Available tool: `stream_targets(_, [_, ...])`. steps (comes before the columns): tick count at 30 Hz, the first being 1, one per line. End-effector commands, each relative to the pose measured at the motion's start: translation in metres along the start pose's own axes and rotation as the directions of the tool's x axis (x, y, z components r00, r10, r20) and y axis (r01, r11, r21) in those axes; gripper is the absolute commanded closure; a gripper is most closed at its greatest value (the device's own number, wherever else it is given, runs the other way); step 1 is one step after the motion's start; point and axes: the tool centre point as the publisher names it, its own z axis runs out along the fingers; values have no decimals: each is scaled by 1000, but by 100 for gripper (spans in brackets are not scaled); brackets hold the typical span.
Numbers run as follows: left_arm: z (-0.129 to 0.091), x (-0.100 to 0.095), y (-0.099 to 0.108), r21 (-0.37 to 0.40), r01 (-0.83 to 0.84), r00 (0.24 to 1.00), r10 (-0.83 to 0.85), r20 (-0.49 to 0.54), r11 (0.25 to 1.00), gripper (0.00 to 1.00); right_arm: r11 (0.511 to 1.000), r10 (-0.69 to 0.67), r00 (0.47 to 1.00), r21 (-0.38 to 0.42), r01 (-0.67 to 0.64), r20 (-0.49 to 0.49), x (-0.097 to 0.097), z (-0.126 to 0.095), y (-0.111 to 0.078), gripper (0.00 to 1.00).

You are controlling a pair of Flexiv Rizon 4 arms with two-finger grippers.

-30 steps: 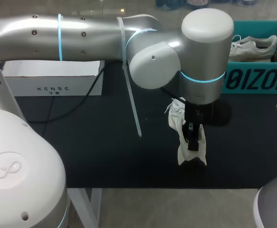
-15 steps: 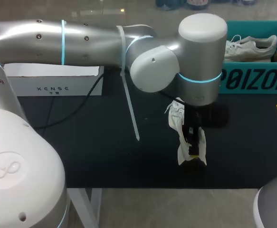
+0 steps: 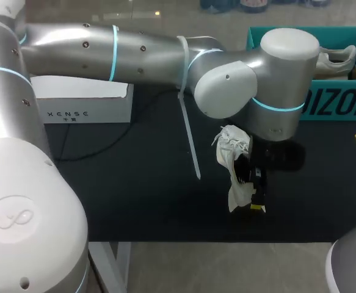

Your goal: Take the shoe out of the shoebox, open the shoe tongue, remove and reinsert the insole, then place the shoe into the shoebox

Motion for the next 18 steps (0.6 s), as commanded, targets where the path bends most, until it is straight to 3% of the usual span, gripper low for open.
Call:
stream_targets(1, [-1,2,0,-17,5,1000,-4,4,1000,0,1000,2,1000,6,-2,-3,-1,0,3,0])
stream_targets(18, [6,2,8,-45,25,1000,-24,18,999,0,1000,2,1000,6,-2,-3,-1,0,3,0])
